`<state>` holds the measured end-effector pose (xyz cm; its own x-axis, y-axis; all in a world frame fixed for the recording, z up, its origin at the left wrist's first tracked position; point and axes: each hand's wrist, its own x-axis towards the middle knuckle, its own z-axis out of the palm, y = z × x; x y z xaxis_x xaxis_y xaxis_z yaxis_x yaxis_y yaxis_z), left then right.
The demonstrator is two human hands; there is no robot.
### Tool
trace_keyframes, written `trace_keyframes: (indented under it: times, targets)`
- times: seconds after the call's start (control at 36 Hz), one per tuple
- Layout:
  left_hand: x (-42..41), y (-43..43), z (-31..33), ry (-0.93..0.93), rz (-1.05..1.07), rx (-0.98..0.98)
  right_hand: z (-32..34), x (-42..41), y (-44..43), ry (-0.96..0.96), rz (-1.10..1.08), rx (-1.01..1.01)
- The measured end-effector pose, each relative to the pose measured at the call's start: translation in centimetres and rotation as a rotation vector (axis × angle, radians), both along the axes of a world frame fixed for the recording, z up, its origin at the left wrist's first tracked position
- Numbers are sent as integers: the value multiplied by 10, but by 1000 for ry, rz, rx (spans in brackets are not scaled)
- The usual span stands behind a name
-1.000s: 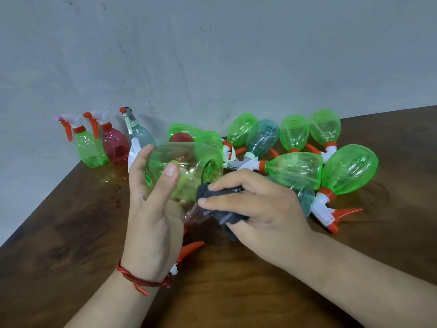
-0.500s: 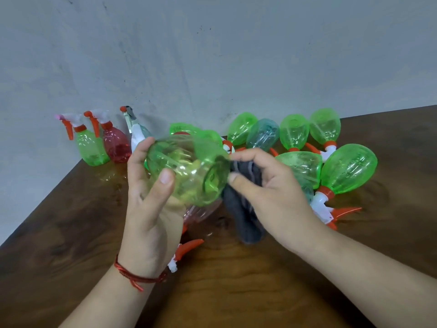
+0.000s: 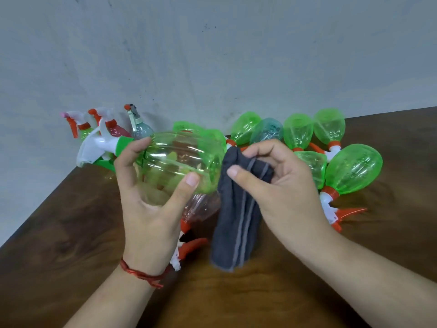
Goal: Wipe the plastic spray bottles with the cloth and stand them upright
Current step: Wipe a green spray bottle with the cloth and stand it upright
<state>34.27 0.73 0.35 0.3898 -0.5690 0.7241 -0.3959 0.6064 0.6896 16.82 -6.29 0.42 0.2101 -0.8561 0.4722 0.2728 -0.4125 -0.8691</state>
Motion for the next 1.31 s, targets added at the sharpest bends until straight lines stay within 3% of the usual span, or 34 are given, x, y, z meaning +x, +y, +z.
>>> trace_keyframes:
  times: [0.14, 0.33, 0.42, 0.64, 0.75, 0.86, 1.0, 1.08, 1.25, 1.31]
  targets:
    - [-10, 3, 0, 29, -128, 14, -3, -12, -17, 85, -83, -61]
    - [-2, -2, -4, -94, -71, 186, -1, -14, -22, -103, -79, -74]
    - [-4, -2, -5, -148, -72, 243, -1, -11, -18, -86, -23, -89]
    - [-12, -2, -9, 154, -163, 146, -13, -1, 3, -33, 333, 29]
    - [-17, -1, -2, 160, -90, 198, -15, -4, 5, 121, 365, -42]
    - [-14, 2, -4, 166, -50, 207, -13, -4, 1, 346, 199, -217]
    - [-13, 4, -3, 121, -62, 212, -7, -7, -3, 172, 118, -111]
    - [-17, 5, -1, -21, -17, 239, 0, -11, -8, 144, 38, -146]
    - [-18, 6, -10, -243, -85, 374, 18, -28, -22, 207, -356, -571]
    - [-26, 9, -9, -307, -95, 419, 18, -31, -28, 223, -444, -622]
